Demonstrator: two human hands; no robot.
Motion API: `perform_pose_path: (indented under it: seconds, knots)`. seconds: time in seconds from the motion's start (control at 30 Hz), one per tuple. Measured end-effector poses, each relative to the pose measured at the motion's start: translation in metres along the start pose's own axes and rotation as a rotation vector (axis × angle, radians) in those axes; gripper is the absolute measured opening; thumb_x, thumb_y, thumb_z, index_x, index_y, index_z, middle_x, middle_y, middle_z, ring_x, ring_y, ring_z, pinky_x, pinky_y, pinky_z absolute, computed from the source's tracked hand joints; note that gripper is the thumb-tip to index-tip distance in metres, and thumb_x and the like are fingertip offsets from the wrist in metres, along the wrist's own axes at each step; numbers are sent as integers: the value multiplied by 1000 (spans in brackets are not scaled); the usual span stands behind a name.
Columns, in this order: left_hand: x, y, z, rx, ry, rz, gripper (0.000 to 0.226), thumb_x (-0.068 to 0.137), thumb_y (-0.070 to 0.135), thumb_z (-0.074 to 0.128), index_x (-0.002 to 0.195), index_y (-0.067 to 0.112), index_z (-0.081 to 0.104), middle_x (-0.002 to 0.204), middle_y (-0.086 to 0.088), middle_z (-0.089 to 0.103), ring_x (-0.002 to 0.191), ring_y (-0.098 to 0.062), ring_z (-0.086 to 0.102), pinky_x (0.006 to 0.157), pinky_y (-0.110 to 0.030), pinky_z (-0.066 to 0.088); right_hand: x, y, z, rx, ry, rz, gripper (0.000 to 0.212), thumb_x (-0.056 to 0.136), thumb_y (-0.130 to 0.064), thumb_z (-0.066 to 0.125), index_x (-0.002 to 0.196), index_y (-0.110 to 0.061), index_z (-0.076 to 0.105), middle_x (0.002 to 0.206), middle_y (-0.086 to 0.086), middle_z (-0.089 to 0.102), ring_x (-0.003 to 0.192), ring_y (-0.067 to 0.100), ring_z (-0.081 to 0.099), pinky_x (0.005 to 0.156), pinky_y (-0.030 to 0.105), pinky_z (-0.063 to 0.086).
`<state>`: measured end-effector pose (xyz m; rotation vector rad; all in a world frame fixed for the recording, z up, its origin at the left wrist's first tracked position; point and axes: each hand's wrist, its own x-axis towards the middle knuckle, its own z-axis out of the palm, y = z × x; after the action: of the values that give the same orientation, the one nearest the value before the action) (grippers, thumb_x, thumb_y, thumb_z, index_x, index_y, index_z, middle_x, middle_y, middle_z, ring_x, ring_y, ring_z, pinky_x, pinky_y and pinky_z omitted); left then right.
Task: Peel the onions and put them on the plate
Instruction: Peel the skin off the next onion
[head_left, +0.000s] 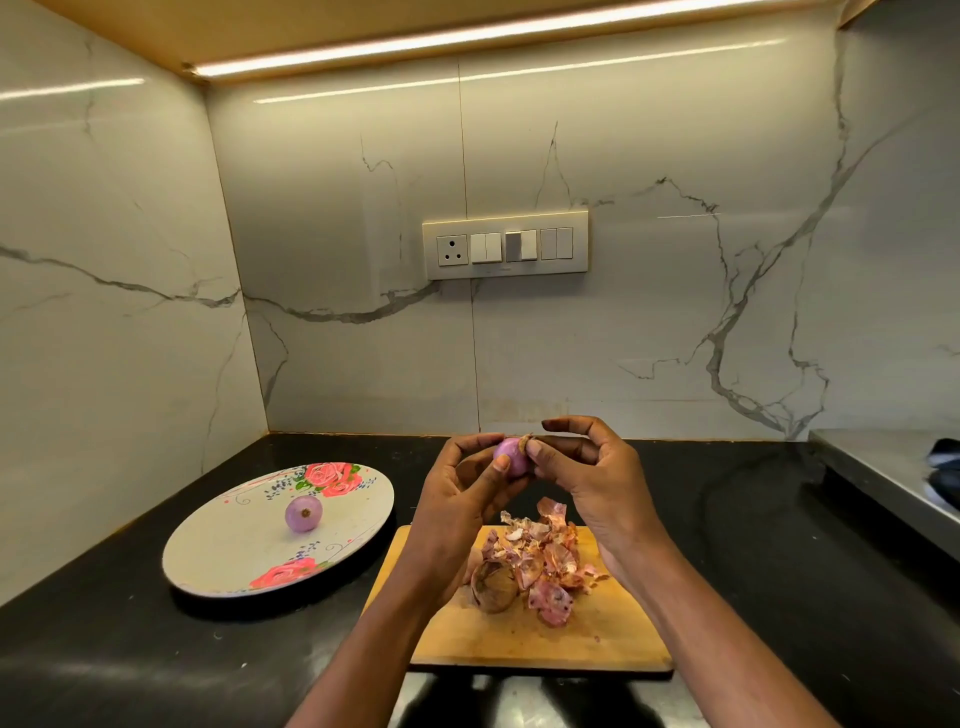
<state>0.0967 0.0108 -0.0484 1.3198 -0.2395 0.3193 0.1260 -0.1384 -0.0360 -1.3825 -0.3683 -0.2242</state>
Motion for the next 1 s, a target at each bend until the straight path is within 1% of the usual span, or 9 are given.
perform_pose_path:
  seconds: [0.1, 0.2, 0.37, 0.43, 0.53, 0.67, 0.77, 0.83, 1.0]
  knots:
    - [-1, -1, 1, 118, 21, 30, 43, 84, 20, 72, 124, 16, 57, 118, -4, 71, 110, -18, 70, 91, -31, 58, 1, 0, -1, 5, 8, 7, 37, 82, -19, 79, 115, -21, 63, 95, 1, 78, 90, 16, 75, 81, 40, 59]
    - [-1, -3, 1, 164, 49, 63, 41, 85, 19, 74, 123, 19, 59, 116, 2, 72, 108, -13, 70, 86, -26, 58, 2, 2, 0, -22, 10, 1, 38, 84, -18, 78, 118, -21, 61, 98, 2, 77, 91, 17, 75, 82, 38, 61]
    - [-1, -4, 1, 168, 66, 67, 44, 81, 24, 74, 123, 19, 59, 115, 1, 72, 109, -15, 70, 90, -31, 58, 3, 6, 3, -73, -3, -4, 18, 90, -18, 72, 108, -21, 68, 99, 1, 76, 95, 16, 73, 85, 38, 61]
    - [0, -4, 0, 126, 74, 50, 45, 81, 23, 73, 123, 17, 59, 115, -3, 72, 108, -18, 71, 91, -33, 58, 2, 6, 3, -127, -34, -50, 13, 92, -18, 70, 104, -20, 71, 98, 0, 76, 95, 15, 73, 82, 32, 62]
    - [1, 0, -3, 46, 72, 15, 45, 82, 21, 70, 125, 13, 59, 115, -7, 73, 106, -21, 72, 86, -30, 60, 2, 4, 1, -194, -71, -134, 15, 92, -18, 69, 106, -22, 74, 97, -5, 76, 93, 10, 72, 76, 24, 60]
    - [1, 3, -5, 45, 58, 2, 37, 88, 22, 66, 124, 14, 60, 111, -6, 74, 103, -22, 73, 82, -29, 61, 2, 4, -3, -419, -76, -290, 20, 90, -24, 73, 109, -27, 74, 99, -14, 74, 95, 0, 69, 80, 16, 56]
    - [1, 4, -6, 108, 40, 1, 37, 88, 29, 65, 123, 18, 61, 109, -2, 75, 102, -20, 72, 82, -29, 60, 1, 2, -5, -504, -44, -389, 17, 87, -26, 74, 104, -31, 74, 97, -18, 72, 94, -5, 66, 78, 7, 51]
    - [0, 5, -6, 136, 20, 4, 40, 83, 32, 66, 122, 20, 62, 112, -2, 73, 105, -20, 71, 83, -29, 59, 1, 2, -7, -510, -15, -427, 14, 86, -25, 75, 99, -31, 74, 92, -19, 71, 92, -5, 64, 75, 5, 49]
    - [-1, 5, -3, 114, 2, 10, 42, 81, 25, 69, 121, 16, 62, 113, -5, 73, 105, -19, 72, 86, -29, 59, 2, 8, -10, -651, 36, -506, 11, 88, -29, 73, 98, -28, 72, 89, -18, 66, 85, -1, 63, 68, 8, 50]
